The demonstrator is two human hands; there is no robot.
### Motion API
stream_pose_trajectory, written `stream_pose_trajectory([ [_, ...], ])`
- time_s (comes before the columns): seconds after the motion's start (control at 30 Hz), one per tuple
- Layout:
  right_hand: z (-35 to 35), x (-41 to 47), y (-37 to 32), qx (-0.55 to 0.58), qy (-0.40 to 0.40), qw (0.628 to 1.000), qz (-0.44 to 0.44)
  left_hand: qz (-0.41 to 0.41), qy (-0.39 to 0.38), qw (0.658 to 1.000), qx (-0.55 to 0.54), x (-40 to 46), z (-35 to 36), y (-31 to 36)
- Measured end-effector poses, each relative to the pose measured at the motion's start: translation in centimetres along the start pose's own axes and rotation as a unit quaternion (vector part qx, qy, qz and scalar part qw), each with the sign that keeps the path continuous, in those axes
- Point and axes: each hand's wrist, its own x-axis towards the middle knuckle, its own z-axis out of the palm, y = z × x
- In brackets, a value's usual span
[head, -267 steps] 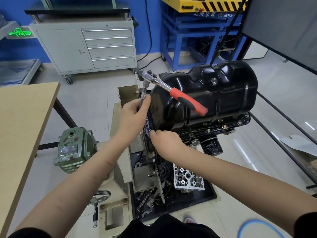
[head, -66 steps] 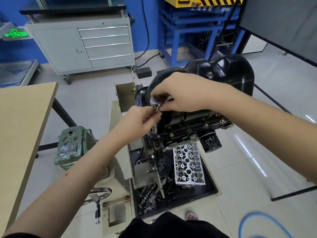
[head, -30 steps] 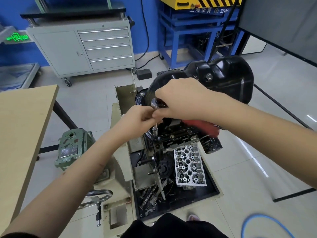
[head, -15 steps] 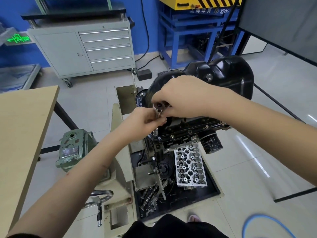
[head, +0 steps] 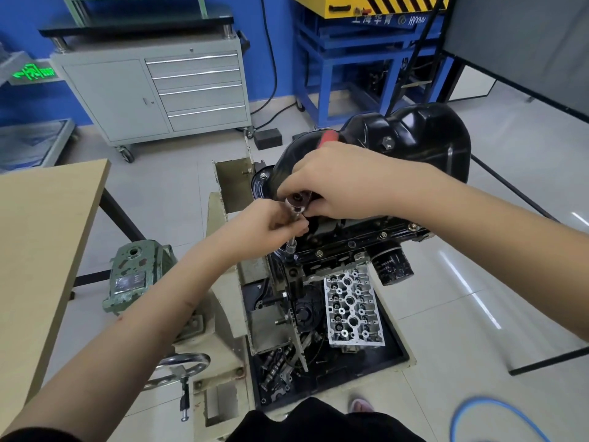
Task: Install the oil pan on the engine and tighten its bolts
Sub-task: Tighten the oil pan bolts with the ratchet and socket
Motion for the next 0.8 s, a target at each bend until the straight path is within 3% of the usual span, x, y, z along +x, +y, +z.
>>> stream_pose_trajectory([
  [0.2, 0.4, -0.2, -1.0, -0.019, 0.028, 0.994, 0.101, 0.005, 0.045, 0.996, 0.075, -0.1, 0.5, -0.2],
  [0.47, 0.0, -0.3, 0.3, 0.006, 0.015, 1.000, 0.019, 0.006, -0.019, 0.996, 0.082, 0.4, 0.4, 0.1],
  [0.57, 0.2, -0.4, -0.2, -0.024, 0.047, 0.997, 0.049, 0.012, 0.012, 0.997, 0.080, 0.2, 0.7, -0.1],
  [0.7, 1.2, -0.2, -1.5, 0.069, 0.063, 0.984, 0.155, 0.026, 0.067, 0.994, 0.087, 0.0, 1.1, -0.1],
  [0.8, 1.1, -0.1, -1.1, 0.074, 0.064, 0.986, 0.135, 0.025, 0.047, 0.997, 0.063, 0.1, 0.8, -0.1],
])
